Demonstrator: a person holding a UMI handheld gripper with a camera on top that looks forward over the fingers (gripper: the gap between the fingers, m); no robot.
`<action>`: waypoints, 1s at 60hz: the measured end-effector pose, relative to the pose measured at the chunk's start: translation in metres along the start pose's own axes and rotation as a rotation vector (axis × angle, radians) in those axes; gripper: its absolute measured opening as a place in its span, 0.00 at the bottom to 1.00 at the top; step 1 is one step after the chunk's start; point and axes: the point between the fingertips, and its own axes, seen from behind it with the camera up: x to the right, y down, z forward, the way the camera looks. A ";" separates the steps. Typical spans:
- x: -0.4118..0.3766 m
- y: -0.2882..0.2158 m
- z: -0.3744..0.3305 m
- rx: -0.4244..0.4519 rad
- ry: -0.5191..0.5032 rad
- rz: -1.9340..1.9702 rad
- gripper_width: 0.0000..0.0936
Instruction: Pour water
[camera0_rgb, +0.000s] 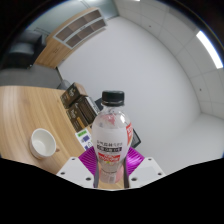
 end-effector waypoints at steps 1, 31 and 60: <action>0.002 0.000 -0.002 0.010 -0.009 0.054 0.36; -0.091 0.116 0.039 -0.080 -0.227 0.878 0.36; -0.114 0.145 0.034 -0.100 -0.209 0.923 0.56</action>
